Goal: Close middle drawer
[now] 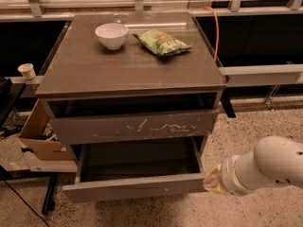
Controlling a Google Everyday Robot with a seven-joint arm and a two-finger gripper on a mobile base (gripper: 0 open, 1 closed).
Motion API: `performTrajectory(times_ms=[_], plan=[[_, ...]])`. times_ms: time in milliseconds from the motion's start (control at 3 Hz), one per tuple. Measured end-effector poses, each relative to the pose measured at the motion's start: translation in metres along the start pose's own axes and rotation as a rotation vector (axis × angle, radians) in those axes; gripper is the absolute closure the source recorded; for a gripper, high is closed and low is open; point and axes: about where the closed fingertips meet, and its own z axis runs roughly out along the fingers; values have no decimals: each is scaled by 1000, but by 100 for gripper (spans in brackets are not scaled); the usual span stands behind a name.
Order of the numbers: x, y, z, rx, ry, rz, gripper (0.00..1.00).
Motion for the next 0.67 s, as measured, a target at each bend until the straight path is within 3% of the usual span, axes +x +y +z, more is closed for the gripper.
performTrajectory(times_ms=[333, 667], plan=[[5, 2, 14, -14, -13, -12, 100], [14, 1, 23, -6, 21, -25, 100]])
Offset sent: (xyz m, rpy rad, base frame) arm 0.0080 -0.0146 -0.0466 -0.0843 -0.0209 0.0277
